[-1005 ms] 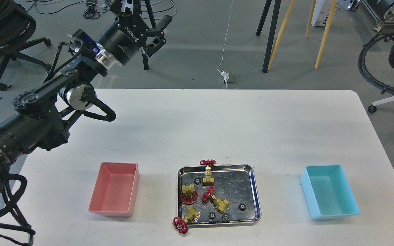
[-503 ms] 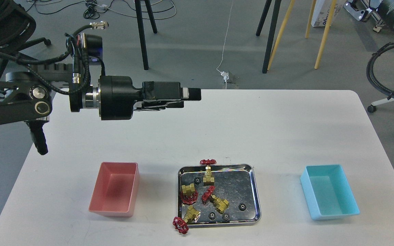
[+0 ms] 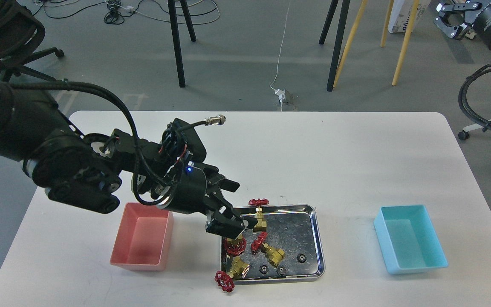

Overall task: Place valve in pink box and gear in blue box
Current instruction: 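Lower the left gripper onto a red-handled brass valve in the tray, then close the left gripper around the red-handled brass valve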

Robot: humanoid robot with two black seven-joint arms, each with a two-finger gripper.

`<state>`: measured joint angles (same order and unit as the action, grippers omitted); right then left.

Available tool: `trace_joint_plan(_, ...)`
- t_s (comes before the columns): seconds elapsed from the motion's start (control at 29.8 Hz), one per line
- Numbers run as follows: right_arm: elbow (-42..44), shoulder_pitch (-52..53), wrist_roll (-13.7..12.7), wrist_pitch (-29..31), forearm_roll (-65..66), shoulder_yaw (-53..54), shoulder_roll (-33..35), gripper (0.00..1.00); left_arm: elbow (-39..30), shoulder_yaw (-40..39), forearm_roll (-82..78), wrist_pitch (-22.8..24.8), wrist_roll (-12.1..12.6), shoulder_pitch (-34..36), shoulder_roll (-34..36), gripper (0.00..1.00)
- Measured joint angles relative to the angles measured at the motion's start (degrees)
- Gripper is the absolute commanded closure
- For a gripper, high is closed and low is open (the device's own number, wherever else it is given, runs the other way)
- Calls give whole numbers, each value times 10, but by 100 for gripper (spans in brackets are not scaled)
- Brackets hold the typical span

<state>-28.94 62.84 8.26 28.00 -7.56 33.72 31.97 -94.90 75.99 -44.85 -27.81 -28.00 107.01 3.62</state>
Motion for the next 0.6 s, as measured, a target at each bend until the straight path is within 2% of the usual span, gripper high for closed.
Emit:
trace_joint_plan(0.2, 5, -11, 0, 0, 0, 0, 1, 0, 55, 11, 1, -2, 0, -76, -28, 1)
trace_joint_plan(0.6, 3, -19, 0, 0, 0, 0, 0, 0, 135, 11, 2, -2, 0, -150, -25, 2)
